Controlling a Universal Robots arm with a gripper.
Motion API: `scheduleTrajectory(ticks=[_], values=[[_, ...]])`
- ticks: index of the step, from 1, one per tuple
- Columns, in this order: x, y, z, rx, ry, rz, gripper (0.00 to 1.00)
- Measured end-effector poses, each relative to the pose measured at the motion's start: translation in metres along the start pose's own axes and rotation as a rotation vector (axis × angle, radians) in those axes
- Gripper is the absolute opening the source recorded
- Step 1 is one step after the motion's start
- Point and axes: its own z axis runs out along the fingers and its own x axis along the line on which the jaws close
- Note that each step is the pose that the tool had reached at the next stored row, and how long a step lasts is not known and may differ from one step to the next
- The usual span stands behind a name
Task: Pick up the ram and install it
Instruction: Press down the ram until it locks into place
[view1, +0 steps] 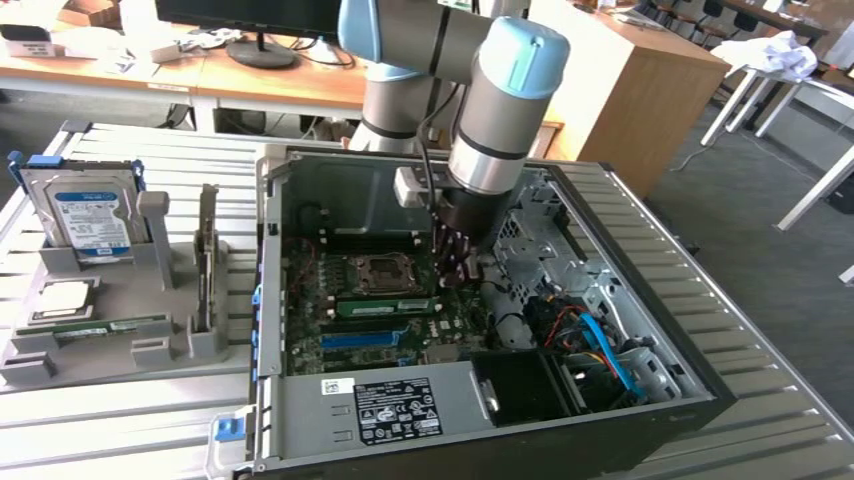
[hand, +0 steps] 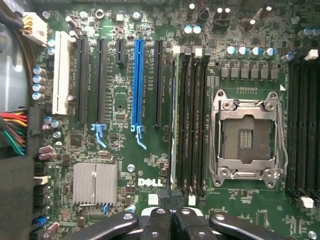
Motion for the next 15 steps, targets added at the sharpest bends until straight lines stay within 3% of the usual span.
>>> scheduleTrajectory(ticks=[8, 15], values=[[-0.001, 0.0016, 0.0118, 0.0000, -0.0001, 0.000, 0.10], [-0.004, 0.0022, 0.0158, 0.0000, 0.0001, 0.000, 0.10]])
